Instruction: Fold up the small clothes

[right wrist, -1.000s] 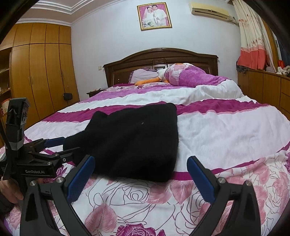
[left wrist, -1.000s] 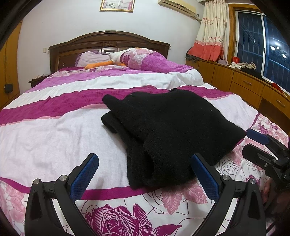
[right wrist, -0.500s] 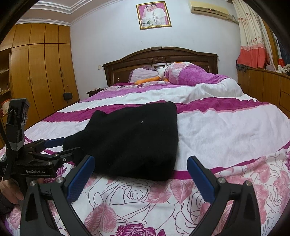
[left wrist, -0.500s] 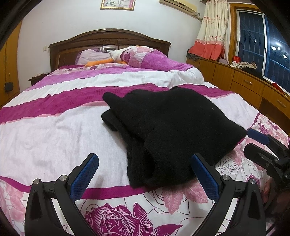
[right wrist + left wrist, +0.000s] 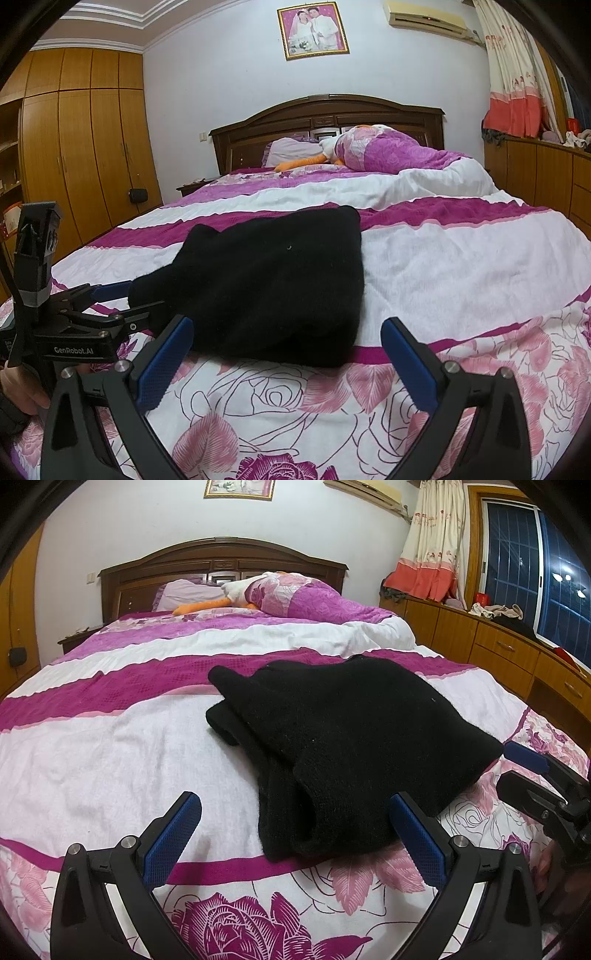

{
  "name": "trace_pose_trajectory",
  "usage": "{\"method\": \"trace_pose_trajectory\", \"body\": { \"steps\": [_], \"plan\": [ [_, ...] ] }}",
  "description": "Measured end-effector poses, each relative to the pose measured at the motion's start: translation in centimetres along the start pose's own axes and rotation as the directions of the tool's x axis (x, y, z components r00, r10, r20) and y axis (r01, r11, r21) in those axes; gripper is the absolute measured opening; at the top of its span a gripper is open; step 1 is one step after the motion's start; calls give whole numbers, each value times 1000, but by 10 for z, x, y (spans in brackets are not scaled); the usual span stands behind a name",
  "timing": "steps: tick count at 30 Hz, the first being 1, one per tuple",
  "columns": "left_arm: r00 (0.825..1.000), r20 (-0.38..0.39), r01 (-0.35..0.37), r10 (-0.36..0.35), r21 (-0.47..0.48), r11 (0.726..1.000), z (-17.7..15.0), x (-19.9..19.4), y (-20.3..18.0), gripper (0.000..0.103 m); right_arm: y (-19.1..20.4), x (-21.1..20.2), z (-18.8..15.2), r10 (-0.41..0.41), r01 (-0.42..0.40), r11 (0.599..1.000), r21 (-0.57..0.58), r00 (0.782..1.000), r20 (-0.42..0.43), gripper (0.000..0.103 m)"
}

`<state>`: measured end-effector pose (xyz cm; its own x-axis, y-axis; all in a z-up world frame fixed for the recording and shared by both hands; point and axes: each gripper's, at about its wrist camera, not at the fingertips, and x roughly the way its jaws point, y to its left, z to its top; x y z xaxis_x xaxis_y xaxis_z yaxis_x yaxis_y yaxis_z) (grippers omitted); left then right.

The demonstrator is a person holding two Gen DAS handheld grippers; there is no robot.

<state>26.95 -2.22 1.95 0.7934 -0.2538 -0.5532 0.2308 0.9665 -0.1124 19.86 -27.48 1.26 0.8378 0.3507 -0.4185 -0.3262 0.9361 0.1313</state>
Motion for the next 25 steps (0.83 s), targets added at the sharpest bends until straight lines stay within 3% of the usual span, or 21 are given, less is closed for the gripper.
{"method": "trace_pose_trajectory", "body": {
  "steps": [25],
  "plan": [
    [1000,-5,-3,3,0,1000,-1,2,0,90,-2,4,-2,3,-3,1000,7,1000,-13,103]
  ]
}}
